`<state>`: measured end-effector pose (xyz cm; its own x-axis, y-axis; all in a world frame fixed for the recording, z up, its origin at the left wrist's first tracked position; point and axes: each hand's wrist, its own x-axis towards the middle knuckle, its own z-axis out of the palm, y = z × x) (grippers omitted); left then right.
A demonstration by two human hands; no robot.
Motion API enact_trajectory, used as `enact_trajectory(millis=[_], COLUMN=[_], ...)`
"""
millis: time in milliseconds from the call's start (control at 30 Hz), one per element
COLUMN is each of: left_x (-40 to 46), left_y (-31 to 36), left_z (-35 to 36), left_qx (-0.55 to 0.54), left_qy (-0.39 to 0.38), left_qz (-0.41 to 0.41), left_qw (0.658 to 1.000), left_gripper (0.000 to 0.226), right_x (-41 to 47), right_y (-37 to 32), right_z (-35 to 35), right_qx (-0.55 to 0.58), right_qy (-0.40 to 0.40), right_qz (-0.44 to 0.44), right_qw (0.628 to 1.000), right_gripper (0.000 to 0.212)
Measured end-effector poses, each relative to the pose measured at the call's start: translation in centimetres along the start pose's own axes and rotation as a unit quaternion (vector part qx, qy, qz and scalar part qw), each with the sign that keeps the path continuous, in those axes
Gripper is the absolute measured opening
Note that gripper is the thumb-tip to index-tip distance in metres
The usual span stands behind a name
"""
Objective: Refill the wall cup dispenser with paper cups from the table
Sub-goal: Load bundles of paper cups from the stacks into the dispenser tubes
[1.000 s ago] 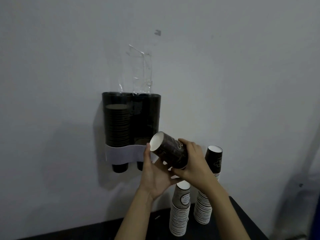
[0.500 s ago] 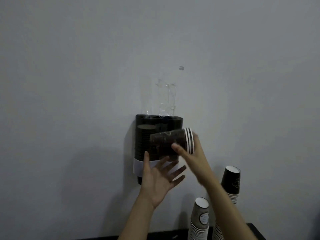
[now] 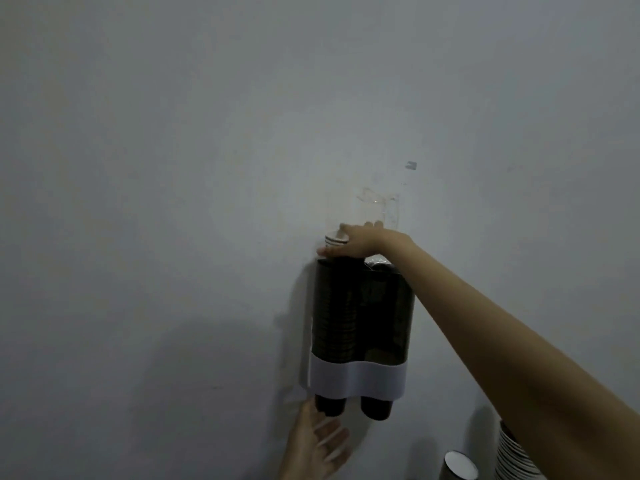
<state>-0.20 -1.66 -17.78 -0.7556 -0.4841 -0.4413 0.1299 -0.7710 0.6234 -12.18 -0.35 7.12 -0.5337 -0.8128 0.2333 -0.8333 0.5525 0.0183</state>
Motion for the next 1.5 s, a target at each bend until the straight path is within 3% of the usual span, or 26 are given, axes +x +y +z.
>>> enact_trajectory(millis=[100, 200, 267, 367, 467, 567, 633, 733, 800, 900, 1067, 1133, 1200, 1300, 1500], left_x=[0.5, 1.2, 1.4, 1.7, 2.6, 3.9, 5.1, 6.9, 8.3, 10.7, 13.3, 14.2, 14.7, 15.1, 14.5], left_y=[-0.1, -0.4, -0.8, -1.8, -3.4, -5.8, -8.6, -12.4, -14.7, -17.2, -19.5, -20.2, -20.7, -21.3, -21.3], left_z=[-0.4, -0.5, -0.3, 0.1, 0.4, 0.3, 0.1, -0.1, -0.4, -0.3, 1.2, 1.8, 2.5, 2.7, 2.9], left_qx=[-0.008, 0.001, 0.016, 0.039, 0.07, 0.13, 0.191, 0.317, 0.41, 0.518, 0.59, 0.594, 0.57, 0.541, 0.547], left_qy=[0.013, 0.023, 0.017, 0.009, 0.004, 0.0, 0.008, 0.004, -0.002, -0.011, -0.075, -0.075, -0.068, -0.052, -0.051], left_qz=[-0.006, -0.009, -0.001, 0.01, 0.014, 0.016, 0.005, -0.017, -0.019, -0.001, 0.055, 0.092, 0.11, 0.123, 0.136], left_qw=[1.0, 1.0, 1.0, 0.999, 0.997, 0.991, 0.982, 0.948, 0.912, 0.855, 0.802, 0.796, 0.812, 0.83, 0.824], left_gripper=[0.055, 0.056, 0.054, 0.055, 0.057, 0.054, 0.049, 0.033, 0.027, 0.057, 0.079, 0.079, 0.058, 0.043, 0.091], right_x=[-0.2, -0.6, -1.0, -2.7, -6.6, -11.2, -14.3, -18.7, -21.1, -22.4, -20.2, -19.2, -18.9, -18.9, -19.0], right_y=[0.4, 0.7, 0.9, 1.9, 3.7, 6.5, 9.6, 13.2, 15.0, 16.3, 16.6, 16.4, 16.3, 16.3, 16.9], right_z=[1.5, 1.7, 1.8, 2.8, 5.0, 9.7, 15.1, 23.5, 28.4, 34.4, 40.1, 41.3, 41.9, 42.3, 41.4], right_qx=[0.063, 0.163, 0.211, 0.262, 0.339, 0.417, 0.46, 0.539, 0.547, 0.516, 0.522, 0.516, 0.496, 0.498, 0.504], right_qy=[-0.024, 0.094, 0.159, 0.208, 0.273, 0.324, 0.342, 0.263, 0.176, 0.094, 0.067, 0.076, 0.111, 0.149, 0.172], right_qz=[0.039, 0.013, -0.024, -0.057, -0.07, -0.019, 0.06, 0.196, 0.268, 0.287, 0.288, 0.3, 0.32, 0.339, 0.321], right_qw=[0.997, 0.982, 0.964, 0.941, 0.898, 0.849, 0.817, 0.776, 0.774, 0.802, 0.8, 0.799, 0.8, 0.784, 0.783], right_gripper=[0.083, 0.066, 0.066, 0.064, 0.047, 0.027, 0.015, 0.015, 0.046, 0.086, 0.105, 0.092, 0.066, 0.057, 0.062])
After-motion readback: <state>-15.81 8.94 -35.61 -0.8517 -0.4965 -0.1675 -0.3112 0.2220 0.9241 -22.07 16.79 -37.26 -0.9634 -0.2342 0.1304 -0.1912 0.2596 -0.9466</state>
